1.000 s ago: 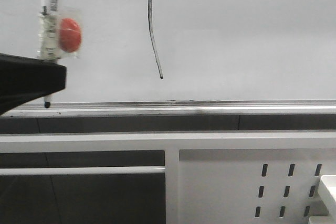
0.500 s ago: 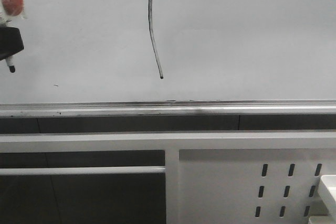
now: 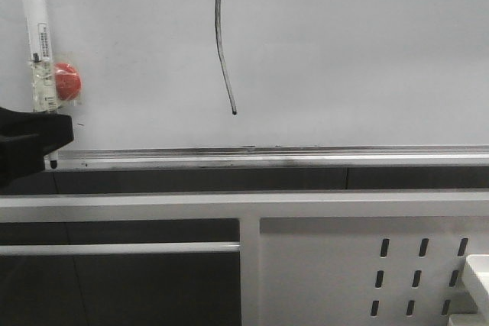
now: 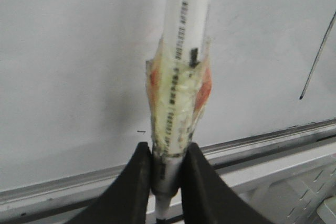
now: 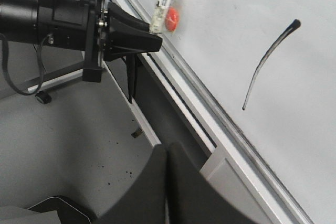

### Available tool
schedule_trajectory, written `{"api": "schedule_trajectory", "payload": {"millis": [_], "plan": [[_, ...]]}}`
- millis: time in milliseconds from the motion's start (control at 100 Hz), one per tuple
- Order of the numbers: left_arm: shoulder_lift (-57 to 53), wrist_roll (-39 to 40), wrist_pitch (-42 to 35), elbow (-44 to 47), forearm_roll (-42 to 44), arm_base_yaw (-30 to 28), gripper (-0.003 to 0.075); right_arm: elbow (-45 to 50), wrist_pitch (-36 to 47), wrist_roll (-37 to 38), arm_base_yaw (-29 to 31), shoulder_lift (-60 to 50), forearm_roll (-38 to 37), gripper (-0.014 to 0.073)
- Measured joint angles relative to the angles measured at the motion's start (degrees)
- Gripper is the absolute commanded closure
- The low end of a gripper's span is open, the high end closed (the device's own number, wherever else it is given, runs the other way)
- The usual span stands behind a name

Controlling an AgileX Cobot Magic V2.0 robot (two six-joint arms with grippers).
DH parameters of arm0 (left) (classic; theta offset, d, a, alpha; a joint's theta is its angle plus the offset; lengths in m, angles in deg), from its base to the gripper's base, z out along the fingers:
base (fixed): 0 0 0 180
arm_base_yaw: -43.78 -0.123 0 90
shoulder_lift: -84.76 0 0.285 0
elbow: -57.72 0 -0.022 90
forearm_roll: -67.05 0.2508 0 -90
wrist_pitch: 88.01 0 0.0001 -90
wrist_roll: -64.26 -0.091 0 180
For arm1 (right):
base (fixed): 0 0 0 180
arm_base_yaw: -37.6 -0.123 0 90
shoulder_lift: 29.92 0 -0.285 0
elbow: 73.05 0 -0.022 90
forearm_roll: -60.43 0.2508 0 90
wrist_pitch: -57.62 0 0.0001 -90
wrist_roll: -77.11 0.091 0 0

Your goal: Write number 1 on whiteboard

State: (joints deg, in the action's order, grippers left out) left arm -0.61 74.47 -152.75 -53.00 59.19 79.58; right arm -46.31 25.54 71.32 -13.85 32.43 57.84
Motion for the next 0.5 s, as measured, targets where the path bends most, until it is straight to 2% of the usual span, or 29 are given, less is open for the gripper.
{"api": "schedule_trajectory", "payload": {"millis": [500], "plan": [[5.68, 0.00, 0.79, -6.16, -0.14, 0.00, 0.0740, 0.00, 0.65, 0.00, 0.00, 0.00, -0.13, 0.0663]]}}
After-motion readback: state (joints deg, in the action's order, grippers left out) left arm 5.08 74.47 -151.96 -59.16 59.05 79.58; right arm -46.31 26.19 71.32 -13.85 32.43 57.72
